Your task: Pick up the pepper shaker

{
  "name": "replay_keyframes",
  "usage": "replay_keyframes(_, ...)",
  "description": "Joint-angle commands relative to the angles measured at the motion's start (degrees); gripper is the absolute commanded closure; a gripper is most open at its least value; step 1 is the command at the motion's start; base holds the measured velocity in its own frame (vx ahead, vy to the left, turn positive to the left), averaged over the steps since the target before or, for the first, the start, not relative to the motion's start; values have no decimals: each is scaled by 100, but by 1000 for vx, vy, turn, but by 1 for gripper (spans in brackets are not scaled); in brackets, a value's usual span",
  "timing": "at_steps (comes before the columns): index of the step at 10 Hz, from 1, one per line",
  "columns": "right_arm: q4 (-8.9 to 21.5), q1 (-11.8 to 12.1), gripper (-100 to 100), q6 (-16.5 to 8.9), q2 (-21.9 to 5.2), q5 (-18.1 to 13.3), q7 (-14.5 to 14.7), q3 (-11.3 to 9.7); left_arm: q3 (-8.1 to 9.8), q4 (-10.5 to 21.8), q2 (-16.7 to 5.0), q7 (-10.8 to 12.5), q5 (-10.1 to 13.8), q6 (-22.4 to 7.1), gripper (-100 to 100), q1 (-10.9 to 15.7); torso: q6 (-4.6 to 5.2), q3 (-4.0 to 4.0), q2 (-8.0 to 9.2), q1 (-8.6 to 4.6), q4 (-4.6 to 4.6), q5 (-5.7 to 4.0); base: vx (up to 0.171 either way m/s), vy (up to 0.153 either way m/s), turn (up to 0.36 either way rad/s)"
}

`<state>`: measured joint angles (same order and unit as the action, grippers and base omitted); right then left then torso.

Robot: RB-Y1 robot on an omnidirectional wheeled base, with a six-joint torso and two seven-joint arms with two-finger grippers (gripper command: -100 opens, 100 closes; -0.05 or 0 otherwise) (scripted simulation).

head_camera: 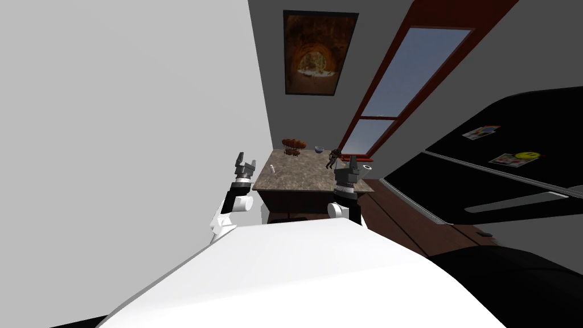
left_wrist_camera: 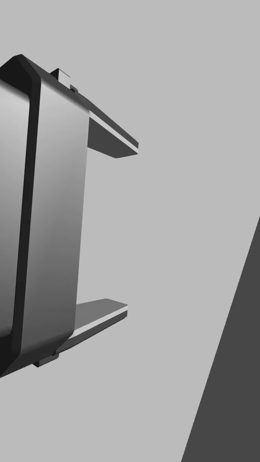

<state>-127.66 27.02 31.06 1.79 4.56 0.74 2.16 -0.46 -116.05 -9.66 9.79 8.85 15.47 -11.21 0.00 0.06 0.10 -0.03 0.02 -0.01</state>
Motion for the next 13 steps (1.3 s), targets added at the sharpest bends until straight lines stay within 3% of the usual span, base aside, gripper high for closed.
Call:
replay_keyframes(1, 0, 0, 0, 0, 0, 0, 0, 0, 79, 286, -135, 184, 98, -267, -100, 286, 0, 0, 0, 0, 0, 0, -39, -8, -31)
replay_keyframes(2, 0, 0, 0, 0, 0, 0, 0, 0, 79, 493, -135, 184, 98, -267, -100, 335, 0, 1, 1, 1, 0, 0, -34, -8, -14)
replay_keyframes(5, 0, 0, 0, 0, 0, 0, 0, 0, 191, 1042, -341, 498, 263, -716, -100, 827, 0, 0, 0, -1, 0, 0, -34, -16, -20)
replay_keyframes(7, 0, 0, 0, 0, 0, 0, 0, 0, 191, 1298, -341, 498, 263, -832, -100, 970, 0, -1, -3, -1, 0, -1, -19, -9, -9)
replay_keyframes(8, 0, 0, 0, 0, 0, 0, 0, 0, 243, 1540, -445, 659, 352, -1079, -100, 1236, -2, -3, -5, 2, -1, 0, -22, -9, -29)
replay_keyframes(11, 0, 0, 0, 0, 0, 0, 0, 0, 293, 2053, -548, 819, 447, -1458, -100, 1653, 0, -2, -3, -2, 0, -1, -26, -13, -19)
replay_keyframes(12, 0, 0, 0, 0, 0, 0, 0, 0, 293, 2160, -548, 819, 447, -1458, -100, 1653, -1, -2, -3, -1, -1, 0, -14, -4, 1)
replay_keyframes(13, 0, 0, 0, 0, 0, 0, 0, 0, 342, 2375, -647, 974, 549, -1710, -100, 1913, -2, -3, -5, 2, -1, 0, -21, -13, -27)
